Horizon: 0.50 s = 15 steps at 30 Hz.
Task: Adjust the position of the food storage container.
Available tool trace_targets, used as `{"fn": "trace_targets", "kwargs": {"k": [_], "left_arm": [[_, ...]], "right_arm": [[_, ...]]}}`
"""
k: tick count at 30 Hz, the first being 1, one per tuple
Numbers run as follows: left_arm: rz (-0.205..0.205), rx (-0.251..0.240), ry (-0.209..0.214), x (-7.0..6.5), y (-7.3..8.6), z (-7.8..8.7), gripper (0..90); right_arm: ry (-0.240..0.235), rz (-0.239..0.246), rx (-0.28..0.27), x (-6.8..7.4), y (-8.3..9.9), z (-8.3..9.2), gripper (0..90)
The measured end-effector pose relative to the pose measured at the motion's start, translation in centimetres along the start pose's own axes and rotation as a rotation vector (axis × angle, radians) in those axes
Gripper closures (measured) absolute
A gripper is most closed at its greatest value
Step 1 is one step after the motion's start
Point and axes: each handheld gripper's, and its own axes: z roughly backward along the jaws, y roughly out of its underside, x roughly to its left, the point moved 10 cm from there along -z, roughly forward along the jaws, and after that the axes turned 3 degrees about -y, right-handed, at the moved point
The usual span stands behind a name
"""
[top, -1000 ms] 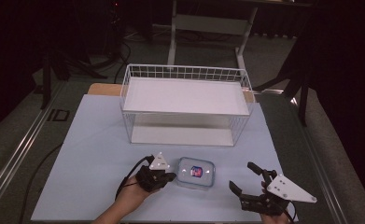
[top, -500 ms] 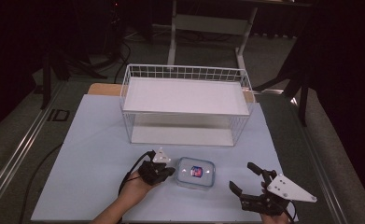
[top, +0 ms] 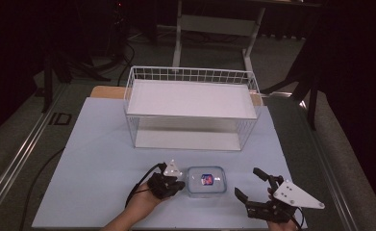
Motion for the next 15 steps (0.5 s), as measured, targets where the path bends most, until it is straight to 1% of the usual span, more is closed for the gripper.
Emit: {"fn": "trace_targets", "kwargs": {"k": [1,3,4,5,6,8,9,10,12,13,14,15], "left_arm": [[0.005,0.003,0.0,0.0,0.0,0.1,90.0],[0.015,-0.009,-0.001,0.2,0.0,0.4,89.8],[0.024,-0.015,0.002,0.4,-0.1,0.7,85.1],[0.039,-0.034,0.015,0.5,-0.1,1.2,82.3],[0.051,-0.052,0.018,0.8,-0.2,1.9,77.6],[0.092,-0.091,0.037,0.9,-0.4,2.9,58.4],[0.101,-0.109,0.039,1.1,-0.4,3.4,52.5],[0.121,-0.132,0.042,1.1,-0.6,3.9,43.0],[0.14,-0.147,0.068,0.9,-0.7,4.8,20.4],[0.139,-0.146,0.085,0.7,-0.8,5.2,12.6],[0.144,-0.153,0.098,0.5,-1.0,5.6,7.2],[0.16,-0.166,0.107,0.3,-1.3,6.0,3.0]], "right_arm": [[0.001,-0.001,0.002,0.0,0.0,0.0,13.6],[-0.003,-0.005,-0.004,0.0,0.1,-0.1,13.5],[-0.007,-0.011,-0.01,0.0,0.0,-0.1,13.5],[-0.009,-0.017,-0.011,0.0,0.0,-0.1,13.5],[-0.012,-0.021,-0.011,0.0,0.0,-0.1,13.5],[-0.019,-0.021,-0.002,0.0,0.1,-0.3,13.5],[-0.021,-0.018,0.009,0.1,0.2,-0.5,13.5],[-0.024,-0.012,0.02,0.2,0.3,-0.6,13.5],[-0.014,0.003,0.04,0.3,0.5,-0.9,13.5],[-0.014,0.011,0.047,0.4,0.5,-1.0,13.4],[-0.013,0.015,0.055,0.5,0.4,-1.1,12.6],[-0.012,0.024,0.058,0.5,0.3,-1.2,12.4]]}}
